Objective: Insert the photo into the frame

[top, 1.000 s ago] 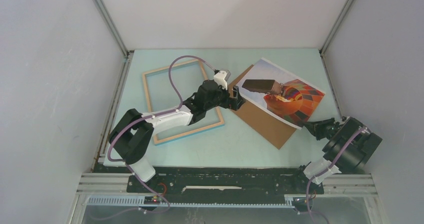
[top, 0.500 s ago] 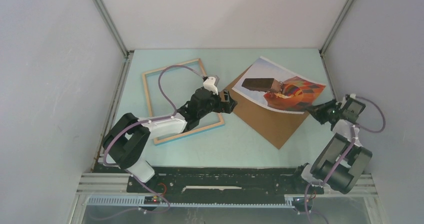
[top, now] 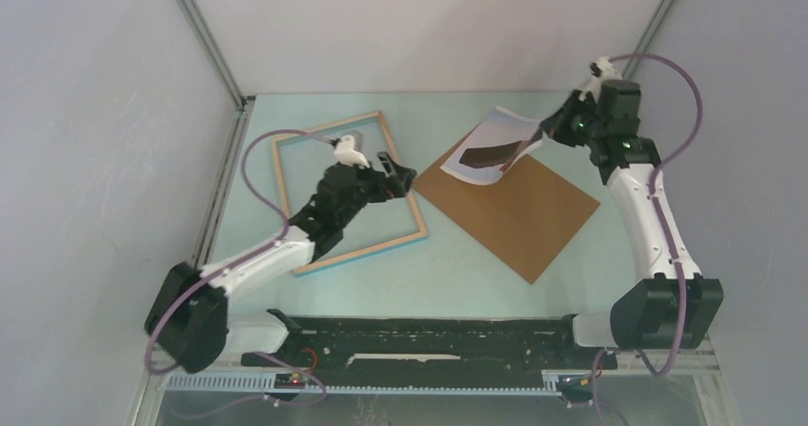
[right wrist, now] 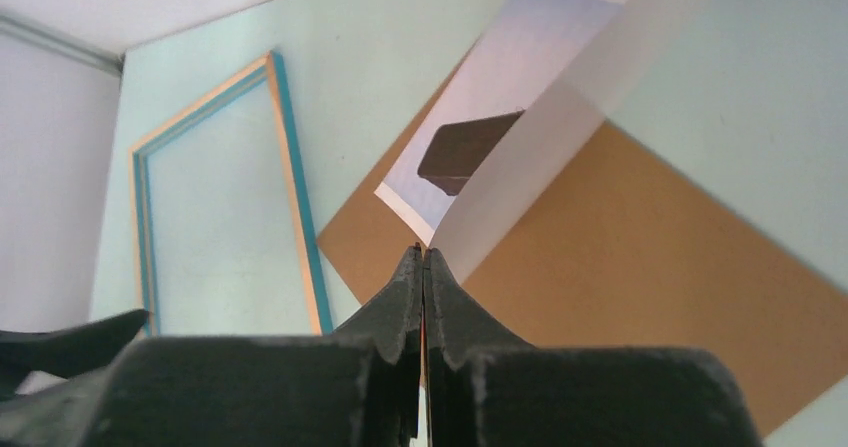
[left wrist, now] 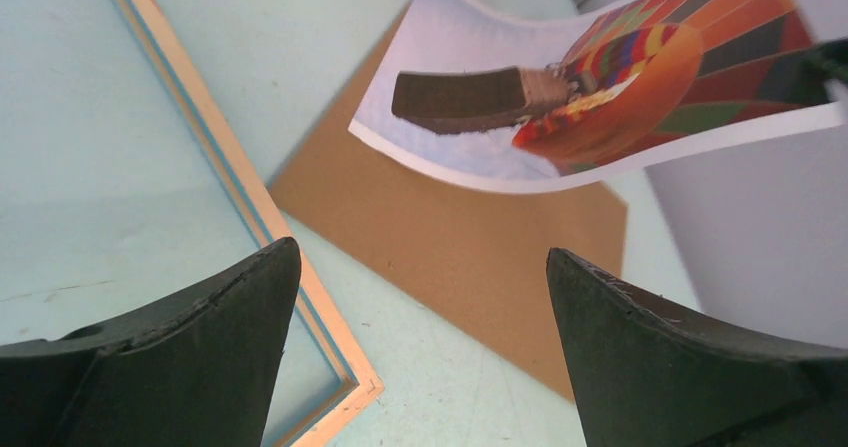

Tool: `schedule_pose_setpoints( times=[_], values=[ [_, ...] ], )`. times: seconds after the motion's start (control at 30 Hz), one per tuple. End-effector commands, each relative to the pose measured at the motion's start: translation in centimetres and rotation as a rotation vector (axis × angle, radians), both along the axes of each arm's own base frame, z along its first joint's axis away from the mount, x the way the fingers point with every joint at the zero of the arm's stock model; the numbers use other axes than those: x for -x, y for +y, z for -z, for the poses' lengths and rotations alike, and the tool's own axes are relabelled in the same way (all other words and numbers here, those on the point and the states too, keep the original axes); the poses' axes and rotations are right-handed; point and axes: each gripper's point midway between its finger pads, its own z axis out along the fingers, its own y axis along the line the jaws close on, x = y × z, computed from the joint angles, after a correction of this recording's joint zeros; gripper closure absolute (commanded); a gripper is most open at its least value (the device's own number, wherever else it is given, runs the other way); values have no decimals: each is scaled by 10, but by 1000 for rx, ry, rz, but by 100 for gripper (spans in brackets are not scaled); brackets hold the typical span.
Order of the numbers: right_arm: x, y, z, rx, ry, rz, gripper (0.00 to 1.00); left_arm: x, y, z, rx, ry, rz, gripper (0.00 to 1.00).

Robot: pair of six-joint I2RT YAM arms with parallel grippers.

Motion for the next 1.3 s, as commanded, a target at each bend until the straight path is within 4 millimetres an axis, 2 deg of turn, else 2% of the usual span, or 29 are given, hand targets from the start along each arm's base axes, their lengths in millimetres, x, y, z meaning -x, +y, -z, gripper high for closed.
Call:
schedule_pose_setpoints(
  times=[0.0, 0.13, 0.2, 0.27, 0.33, 0.43, 0.5, 0.63, 0.73, 0.87, 0.97, 1.03, 1.1, 1.27],
  values=[
    [-9, 32, -13, 257, -22, -101, 100, 20, 38, -55, 129, 43, -23, 0],
    [-16, 96, -26, 432, -70, -281, 100, 42, 86, -82, 123, 51, -109, 0],
    [-20, 126, -24, 556, -88, -352, 100, 53, 111, -90, 128, 73, -162, 0],
    [-16, 160, -23, 674, -124, -416, 100, 61, 124, -90, 131, 122, -160, 0],
    [-7, 197, -22, 773, -166, -495, 100, 69, 140, -82, 114, 199, -166, 0],
    [11, 244, -15, 891, -230, -591, 100, 72, 181, -73, 97, 263, -273, 0],
    [28, 273, 1, 968, -264, -665, 100, 73, 211, -71, 128, 279, -367, 0],
    [75, 325, 48, 1111, -351, -832, 100, 74, 240, -67, 202, 290, -462, 0],
    [101, 340, 88, 1205, -394, -905, 100, 75, 265, -56, 177, 302, -553, 0],
    [123, 345, 120, 1227, -479, -918, 100, 75, 281, -45, 120, 290, -619, 0],
    [135, 343, 142, 1219, -508, -957, 100, 68, 274, -36, 140, 261, -568, 0],
    [139, 339, 149, 1218, -555, -968, 100, 64, 265, -27, 162, 273, -512, 0],
    [151, 325, 167, 1233, -582, -1031, 100, 59, 254, -17, 189, 301, -434, 0],
    [160, 295, 174, 1187, -635, -1006, 100, 51, 231, 24, 225, 427, -287, 0]
  ],
)
